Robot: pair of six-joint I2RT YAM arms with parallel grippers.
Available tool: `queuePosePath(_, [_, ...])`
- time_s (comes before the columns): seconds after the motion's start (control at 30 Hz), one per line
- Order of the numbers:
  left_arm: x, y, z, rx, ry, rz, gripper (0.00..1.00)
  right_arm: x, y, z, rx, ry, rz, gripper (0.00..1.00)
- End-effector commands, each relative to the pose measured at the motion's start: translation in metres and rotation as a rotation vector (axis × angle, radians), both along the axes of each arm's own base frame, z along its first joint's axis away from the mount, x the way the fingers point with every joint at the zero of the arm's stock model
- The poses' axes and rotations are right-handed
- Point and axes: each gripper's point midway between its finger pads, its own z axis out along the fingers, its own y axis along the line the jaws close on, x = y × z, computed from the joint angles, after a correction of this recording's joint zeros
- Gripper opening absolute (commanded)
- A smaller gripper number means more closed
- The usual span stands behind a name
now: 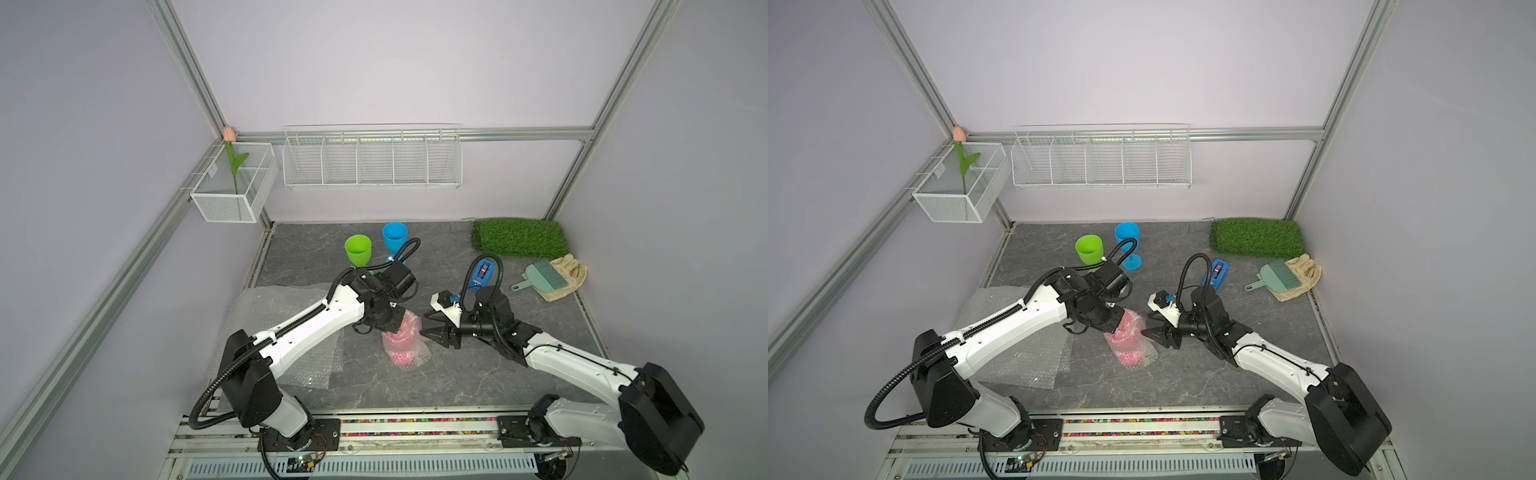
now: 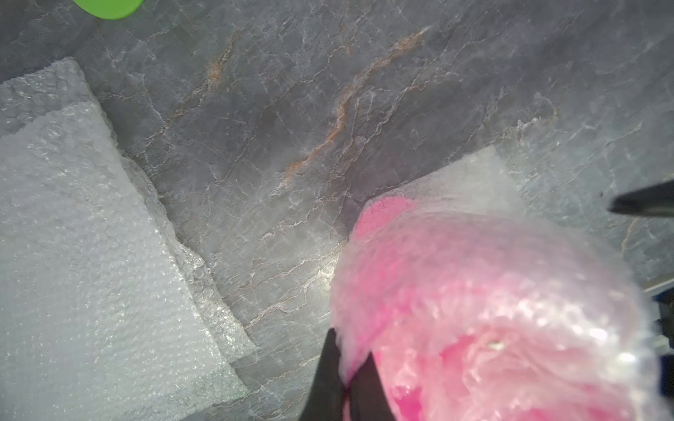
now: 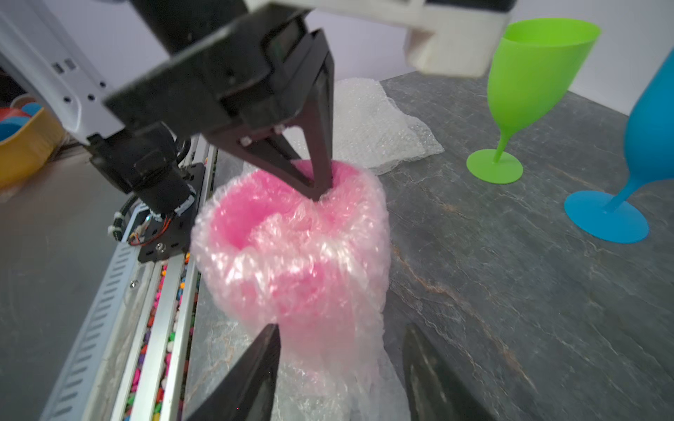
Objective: Wrap wine glasses in bubble wrap
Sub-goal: Pick up the bubble wrap from the center of the board.
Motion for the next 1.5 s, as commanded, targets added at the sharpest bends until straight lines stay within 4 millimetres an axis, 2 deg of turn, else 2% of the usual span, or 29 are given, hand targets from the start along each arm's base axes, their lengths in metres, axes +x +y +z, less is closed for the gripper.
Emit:
queuePosePath(0.0, [0.010,-0.003,0.014,-0.018,-0.044,0.057,0.01,0.008,-0.010,-0.002,-0.064,0.325,-0.232,0.52])
queuePosePath(0.07, [0.013,-0.005,0.015,-0.022,-0.049,0.067,0.01,0.012,-0.014,0.001,-0.106,0.485,-0.349,0.44])
queuePosePath(0.13, [0.014,-0.006,0.015,-0.024,-0.049,0.077,0.01,0.011,-0.017,0.002,-0.151,0.633,-0.430,0.43])
queuePosePath(0.2, [0.015,-0.009,0.013,-0.034,-0.040,0.087,0.01,0.008,-0.020,0.000,-0.206,0.709,-0.487,0.43])
queuePosePath(0.33, [0.016,-0.012,0.006,-0.034,-0.031,0.098,0.01,0.009,-0.018,0.006,-0.228,0.736,-0.556,0.53])
queuePosePath(0.57, [0.016,-0.016,-0.002,-0.039,-0.023,0.094,0.01,0.017,0.004,-0.002,-0.331,0.756,-0.593,0.54])
queuePosePath(0.67, [0.017,-0.019,-0.003,-0.055,-0.019,0.097,0.01,0.021,0.012,-0.010,-0.369,0.754,-0.603,0.49])
queuePosePath(0.83, [0.018,-0.023,0.003,-0.085,-0.032,0.104,0.02,0.030,-0.001,-0.023,-0.447,0.717,-0.687,0.29])
queuePosePath(0.87, [0.019,-0.023,0.005,-0.094,-0.039,0.107,0.04,0.030,-0.003,-0.023,-0.457,0.709,-0.694,0.25])
queuePosePath(0.97, [0.021,-0.028,0.014,-0.135,-0.062,0.113,0.17,0.034,-0.009,-0.021,-0.483,0.676,-0.714,0.15])
queuePosePath(1.1, [0.027,-0.029,0.033,-0.189,-0.120,0.119,0.43,0.043,-0.024,-0.013,-0.540,0.615,-0.755,0.10])
queuePosePath(1.2, [0.035,-0.023,0.051,-0.197,-0.195,0.133,0.56,0.054,-0.038,-0.004,-0.548,0.592,-0.784,0.09])
queuePosePath(1.37, [0.047,-0.001,0.072,-0.170,-0.319,0.172,0.62,0.087,-0.069,0.015,-0.540,0.569,-0.835,0.08])
queuePosePath(1.47, [0.051,0.016,0.072,-0.172,-0.337,0.209,0.62,0.111,-0.093,0.022,-0.559,0.575,-0.872,0.08])
